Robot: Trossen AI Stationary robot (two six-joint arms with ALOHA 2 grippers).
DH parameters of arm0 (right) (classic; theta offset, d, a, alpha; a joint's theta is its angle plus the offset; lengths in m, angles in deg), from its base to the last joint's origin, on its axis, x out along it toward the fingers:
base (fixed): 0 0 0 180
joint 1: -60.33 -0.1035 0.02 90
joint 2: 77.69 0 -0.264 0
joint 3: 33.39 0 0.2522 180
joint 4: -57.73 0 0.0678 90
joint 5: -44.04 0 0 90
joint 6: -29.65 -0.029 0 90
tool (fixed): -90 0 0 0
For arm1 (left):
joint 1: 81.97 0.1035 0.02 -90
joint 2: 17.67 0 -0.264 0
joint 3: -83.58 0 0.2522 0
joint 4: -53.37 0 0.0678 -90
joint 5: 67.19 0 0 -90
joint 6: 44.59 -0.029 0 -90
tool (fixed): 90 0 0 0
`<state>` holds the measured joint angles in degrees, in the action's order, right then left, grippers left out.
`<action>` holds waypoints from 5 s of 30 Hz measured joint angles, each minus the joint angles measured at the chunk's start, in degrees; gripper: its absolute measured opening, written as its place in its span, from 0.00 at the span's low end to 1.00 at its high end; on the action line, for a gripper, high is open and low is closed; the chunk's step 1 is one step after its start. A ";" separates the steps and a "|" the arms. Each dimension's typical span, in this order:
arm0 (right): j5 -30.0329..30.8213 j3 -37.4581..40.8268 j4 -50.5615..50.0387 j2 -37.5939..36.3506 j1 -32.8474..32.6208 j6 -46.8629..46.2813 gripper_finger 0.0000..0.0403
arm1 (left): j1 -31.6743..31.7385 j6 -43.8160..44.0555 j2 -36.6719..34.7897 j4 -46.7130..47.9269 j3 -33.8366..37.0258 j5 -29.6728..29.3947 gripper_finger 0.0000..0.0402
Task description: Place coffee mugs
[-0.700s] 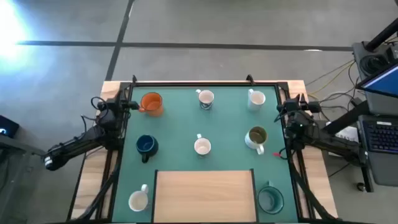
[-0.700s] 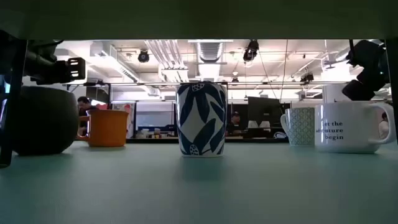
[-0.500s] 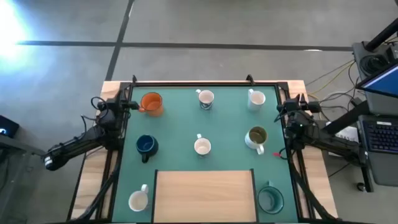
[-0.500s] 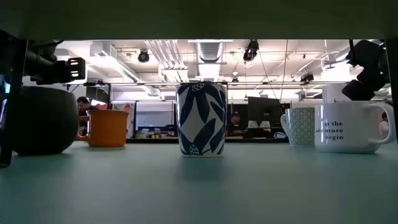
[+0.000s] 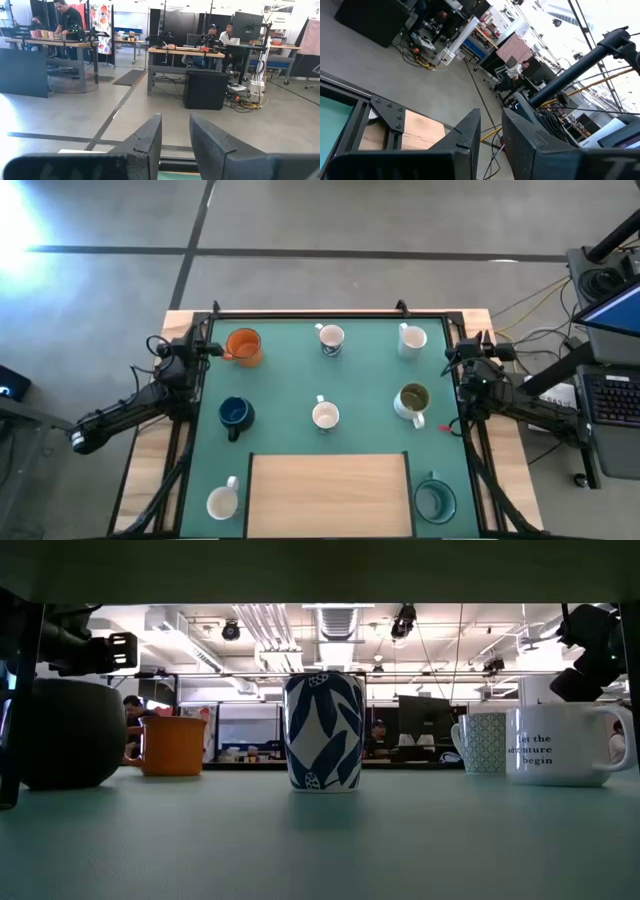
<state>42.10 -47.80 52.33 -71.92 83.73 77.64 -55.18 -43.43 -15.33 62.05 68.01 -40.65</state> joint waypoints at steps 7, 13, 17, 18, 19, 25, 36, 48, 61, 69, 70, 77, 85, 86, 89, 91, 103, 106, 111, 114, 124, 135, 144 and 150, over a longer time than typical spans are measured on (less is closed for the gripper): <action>-0.01 0.00 0.00 0.01 0.00 0.00 0.17 | 0.00 -0.01 0.00 -0.02 0.00 0.00 0.20; 0.00 0.02 0.00 0.00 0.01 0.01 0.17 | 0.00 -0.01 0.01 0.00 0.00 0.00 0.20; -0.01 0.01 0.00 -0.01 0.00 0.00 0.17 | 0.00 0.01 0.01 -0.02 -0.01 0.00 0.20; -0.01 0.00 0.00 0.01 0.00 0.00 0.17 | 0.00 0.01 -0.01 -0.02 0.01 0.00 0.20; 0.01 0.00 0.00 -0.01 0.00 0.00 0.17 | 0.00 -0.01 0.01 0.00 0.00 0.00 0.20; -0.01 0.00 0.00 0.01 0.00 0.00 0.17 | 0.00 0.00 0.00 -0.01 0.01 0.00 0.20; 0.01 0.00 0.00 0.01 0.00 0.00 0.17 | 0.00 -0.01 0.01 0.00 -0.01 0.00 0.20; 0.00 0.00 0.00 0.00 0.00 0.00 0.17 | 0.00 0.00 0.00 -0.01 0.00 -0.02 0.20; 0.01 0.02 0.00 0.00 0.00 0.00 0.17 | 0.00 0.00 0.01 0.00 0.00 0.00 0.20; 0.00 0.01 0.00 -0.01 0.01 0.00 0.17 | 0.00 0.00 0.01 -0.01 -0.01 -0.01 0.20; 0.00 0.01 -0.01 0.01 0.01 0.00 0.17 | 0.00 0.00 0.00 0.00 0.00 0.00 0.20; 0.01 0.00 0.00 0.01 0.00 0.00 0.17 | 0.00 -0.01 0.01 -0.01 -0.01 0.00 0.20; 0.01 0.00 0.00 0.01 0.02 0.00 0.17 | 0.00 0.00 0.00 0.00 0.00 0.00 0.20; -0.01 0.01 0.00 0.00 0.00 0.00 0.17 | 0.00 -0.01 0.01 0.00 -0.01 0.00 0.20; 0.00 0.02 0.00 0.00 0.02 0.00 0.17 | 0.00 0.01 0.01 -0.02 0.01 0.00 0.20; -0.01 0.02 0.00 0.01 0.00 0.00 0.17 | 0.00 0.00 0.01 -0.01 0.00 0.00 0.20; 0.00 0.01 0.00 0.00 0.01 0.00 0.17 | 0.00 0.00 -0.01 -0.01 -0.01 0.00 0.20; -0.01 0.01 0.00 0.01 0.01 0.00 0.17 | 0.00 -0.02 -0.01 0.00 -0.01 0.00 0.20; -0.01 0.00 0.00 -0.01 0.01 0.00 0.17 | 0.00 -0.73 0.01 0.00 0.01 -0.01 0.20; -0.01 0.01 0.00 0.01 0.00 0.00 0.17 | 0.00 -0.46 0.00 0.00 -0.01 0.09 0.20; 0.00 0.02 0.00 0.01 0.00 0.00 0.17 | -0.04 -0.67 0.10 0.13 -0.85 17.16 0.20; -0.01 0.02 0.00 0.00 0.01 0.00 0.17 | -0.09 0.60 8.71 16.64 -15.18 23.76 0.20; 0.01 0.00 0.00 0.01 0.02 0.00 0.17 | -0.06 19.36 24.88 39.48 -29.35 31.92 0.20; 0.00 0.01 0.00 0.00 0.01 0.00 0.17 | -0.04 21.28 34.55 48.59 -37.92 38.68 0.20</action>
<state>42.10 -47.79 52.33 -71.92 83.73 77.64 -55.23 -22.15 19.22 110.63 30.09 -1.97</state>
